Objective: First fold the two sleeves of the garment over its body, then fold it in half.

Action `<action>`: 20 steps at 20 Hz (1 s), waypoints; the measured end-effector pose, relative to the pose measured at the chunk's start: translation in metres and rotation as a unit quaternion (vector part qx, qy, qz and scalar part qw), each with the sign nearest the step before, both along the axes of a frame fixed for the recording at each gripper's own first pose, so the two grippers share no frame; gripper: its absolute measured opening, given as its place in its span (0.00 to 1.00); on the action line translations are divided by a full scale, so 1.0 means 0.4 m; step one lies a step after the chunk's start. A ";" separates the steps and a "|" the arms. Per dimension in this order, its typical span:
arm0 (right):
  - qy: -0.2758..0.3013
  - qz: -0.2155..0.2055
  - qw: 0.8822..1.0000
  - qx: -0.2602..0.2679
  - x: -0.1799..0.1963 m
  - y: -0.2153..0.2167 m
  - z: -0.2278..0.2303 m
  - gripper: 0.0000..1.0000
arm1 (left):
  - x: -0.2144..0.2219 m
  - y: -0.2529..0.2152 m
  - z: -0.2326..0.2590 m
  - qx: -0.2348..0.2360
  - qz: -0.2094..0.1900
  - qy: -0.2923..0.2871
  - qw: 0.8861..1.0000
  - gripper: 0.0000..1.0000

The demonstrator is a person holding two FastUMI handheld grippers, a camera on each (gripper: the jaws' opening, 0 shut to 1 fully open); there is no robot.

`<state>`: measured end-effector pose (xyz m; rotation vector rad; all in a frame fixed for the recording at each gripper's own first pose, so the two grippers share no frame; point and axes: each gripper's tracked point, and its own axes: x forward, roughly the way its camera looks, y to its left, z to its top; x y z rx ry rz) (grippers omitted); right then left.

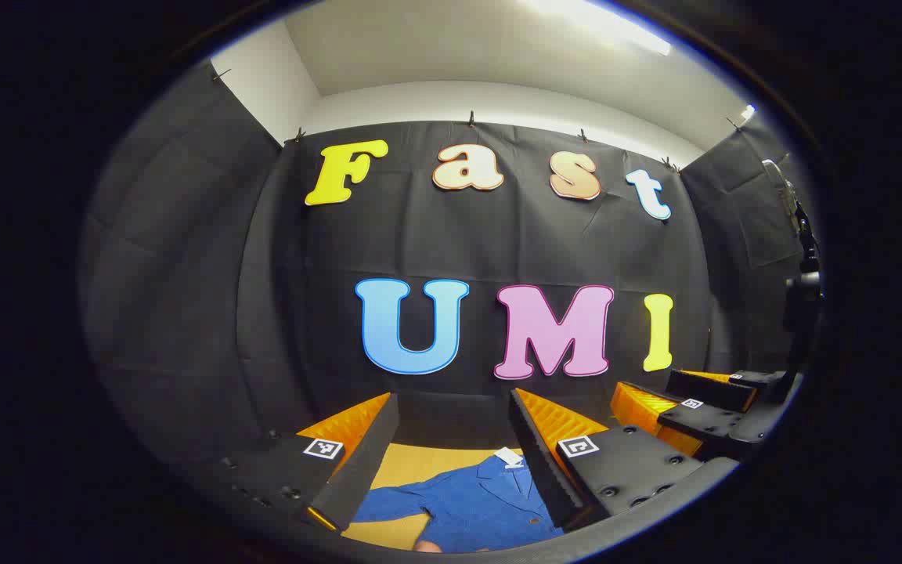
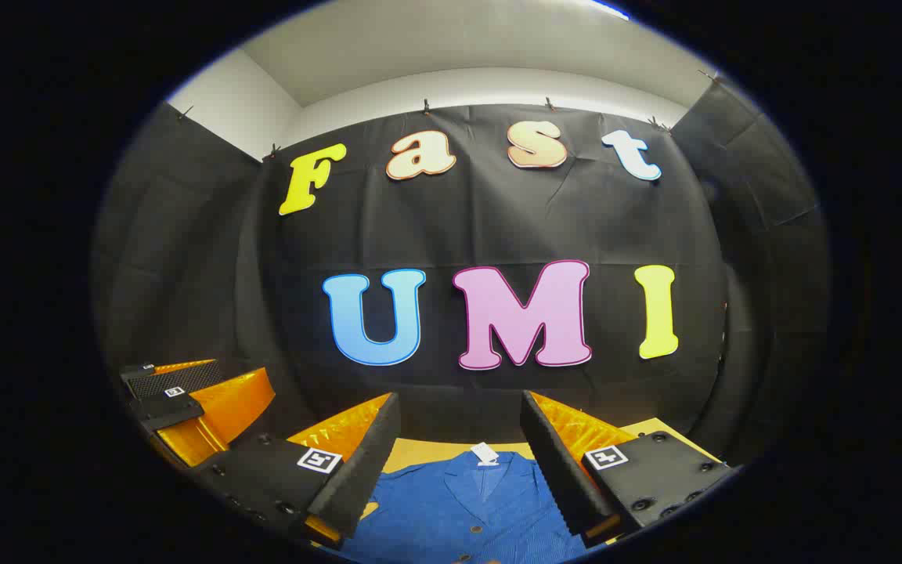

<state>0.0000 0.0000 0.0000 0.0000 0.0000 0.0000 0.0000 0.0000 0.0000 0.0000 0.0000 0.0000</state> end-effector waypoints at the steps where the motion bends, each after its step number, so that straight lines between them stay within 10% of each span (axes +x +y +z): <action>1: -0.001 0.002 1.000 -0.001 0.002 0.005 0.000 0.87 | 0.001 0.001 0.001 0.001 0.000 0.000 1.000 0.82; 20: -0.001 -0.002 1.000 -0.004 -0.009 -0.009 -0.005 0.87 | -0.017 -0.002 -0.005 0.001 0.003 -0.001 1.000 0.82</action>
